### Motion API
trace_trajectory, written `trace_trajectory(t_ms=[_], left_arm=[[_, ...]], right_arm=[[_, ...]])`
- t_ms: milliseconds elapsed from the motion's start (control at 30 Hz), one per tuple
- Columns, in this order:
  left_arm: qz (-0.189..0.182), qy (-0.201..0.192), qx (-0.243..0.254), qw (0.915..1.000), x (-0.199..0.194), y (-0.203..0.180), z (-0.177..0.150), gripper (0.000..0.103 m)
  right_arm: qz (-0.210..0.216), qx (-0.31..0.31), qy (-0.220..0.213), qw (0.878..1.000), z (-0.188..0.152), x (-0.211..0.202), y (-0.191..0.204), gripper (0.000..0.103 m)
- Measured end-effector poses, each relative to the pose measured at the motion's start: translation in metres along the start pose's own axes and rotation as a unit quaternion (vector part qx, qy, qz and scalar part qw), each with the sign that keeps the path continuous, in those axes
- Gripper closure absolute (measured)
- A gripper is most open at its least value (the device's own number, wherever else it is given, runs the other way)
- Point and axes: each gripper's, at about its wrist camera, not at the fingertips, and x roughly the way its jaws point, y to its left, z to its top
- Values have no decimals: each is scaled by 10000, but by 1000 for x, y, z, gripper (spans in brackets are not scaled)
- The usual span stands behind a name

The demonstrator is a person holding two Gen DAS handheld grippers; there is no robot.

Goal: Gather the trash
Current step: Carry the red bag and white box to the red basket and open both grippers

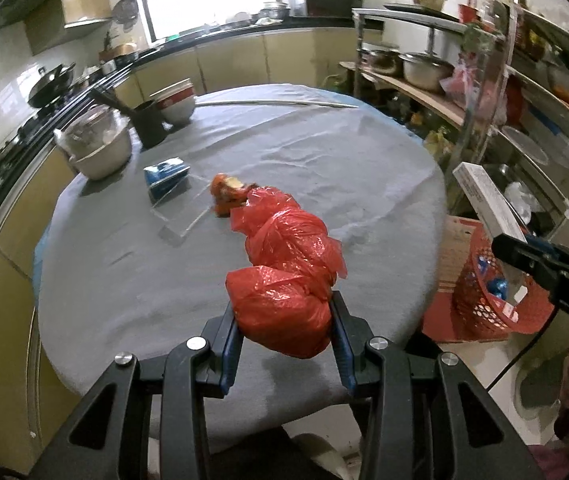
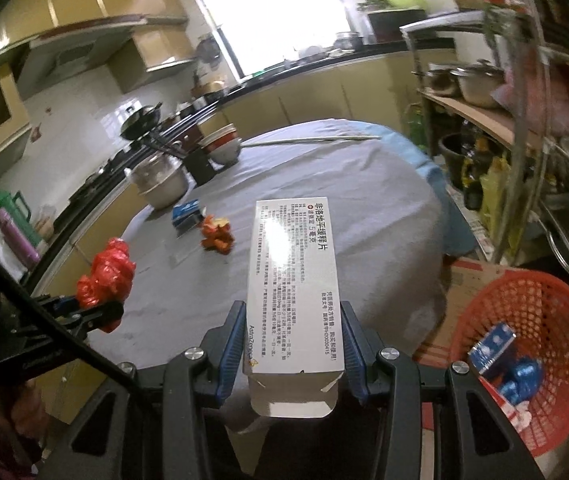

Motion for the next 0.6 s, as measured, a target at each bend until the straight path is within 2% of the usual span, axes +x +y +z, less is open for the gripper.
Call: trace_trajectory(t_ms=[367, 600], left_arm=[[-358, -88, 593, 9976, -6, -55, 21, 61], [-821, -179, 1132, 9900, -5, -103, 39, 61]], right_arm=[[-471, 577, -381, 9965, -6, -42, -63, 56], [-855, 1006, -740, 9885, -6, -78, -109, 56]])
